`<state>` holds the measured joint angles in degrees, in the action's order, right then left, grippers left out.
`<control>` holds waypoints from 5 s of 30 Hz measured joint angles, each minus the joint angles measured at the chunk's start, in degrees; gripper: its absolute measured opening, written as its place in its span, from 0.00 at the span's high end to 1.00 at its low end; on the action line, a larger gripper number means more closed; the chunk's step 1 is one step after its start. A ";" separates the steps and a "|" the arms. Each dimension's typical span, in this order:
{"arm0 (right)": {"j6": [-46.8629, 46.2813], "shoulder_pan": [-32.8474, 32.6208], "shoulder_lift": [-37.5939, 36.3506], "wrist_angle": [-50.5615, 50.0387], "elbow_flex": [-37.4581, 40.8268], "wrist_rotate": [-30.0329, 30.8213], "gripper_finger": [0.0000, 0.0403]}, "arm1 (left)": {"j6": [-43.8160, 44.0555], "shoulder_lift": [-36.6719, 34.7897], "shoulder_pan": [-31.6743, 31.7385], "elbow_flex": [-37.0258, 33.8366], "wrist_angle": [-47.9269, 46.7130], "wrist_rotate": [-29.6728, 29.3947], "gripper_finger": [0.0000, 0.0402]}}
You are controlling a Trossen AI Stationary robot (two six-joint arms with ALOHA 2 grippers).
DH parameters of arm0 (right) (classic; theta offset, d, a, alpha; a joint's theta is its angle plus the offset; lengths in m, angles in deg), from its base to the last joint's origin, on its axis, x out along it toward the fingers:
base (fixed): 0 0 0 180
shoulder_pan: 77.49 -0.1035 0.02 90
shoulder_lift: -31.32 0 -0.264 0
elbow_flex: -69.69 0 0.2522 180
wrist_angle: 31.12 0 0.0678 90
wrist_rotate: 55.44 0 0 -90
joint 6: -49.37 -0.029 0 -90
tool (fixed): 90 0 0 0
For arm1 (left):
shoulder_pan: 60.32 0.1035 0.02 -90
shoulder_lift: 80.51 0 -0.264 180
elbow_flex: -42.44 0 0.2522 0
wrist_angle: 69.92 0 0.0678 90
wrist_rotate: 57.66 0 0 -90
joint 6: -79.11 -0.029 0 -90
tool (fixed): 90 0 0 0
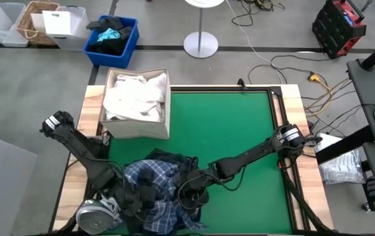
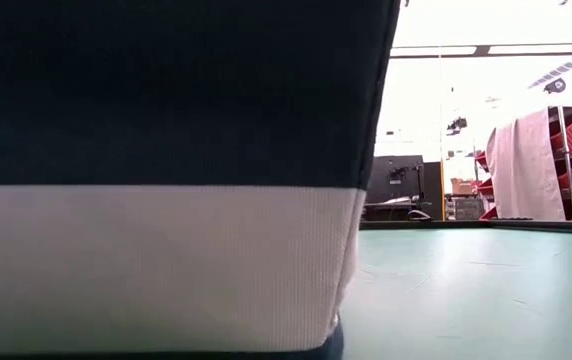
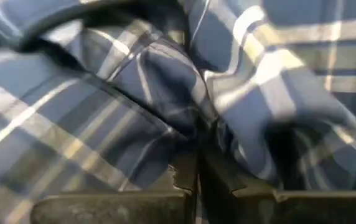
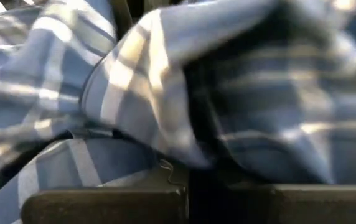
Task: Sort clothes
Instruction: Put the blue shirt into the blue laundry organizer
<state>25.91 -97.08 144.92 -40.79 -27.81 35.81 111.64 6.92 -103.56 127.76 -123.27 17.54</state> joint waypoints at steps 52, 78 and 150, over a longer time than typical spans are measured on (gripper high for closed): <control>4.12 2.51 1.09 2.91 -0.13 6.30 0.97 | 9.58 0.28 -0.60 17.17 -22.74 -3.20 1.00; 5.00 2.45 1.62 -2.02 -0.13 6.03 0.97 | 24.15 -0.58 -1.67 -9.15 -4.92 -8.52 1.00; 1.47 3.10 -13.08 -17.87 -1.81 6.35 0.97 | 20.42 2.11 -1.59 12.81 -27.57 -7.97 0.99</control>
<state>27.38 -93.98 131.85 -58.66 -29.63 42.15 132.06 9.03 -105.14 140.57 -150.84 9.57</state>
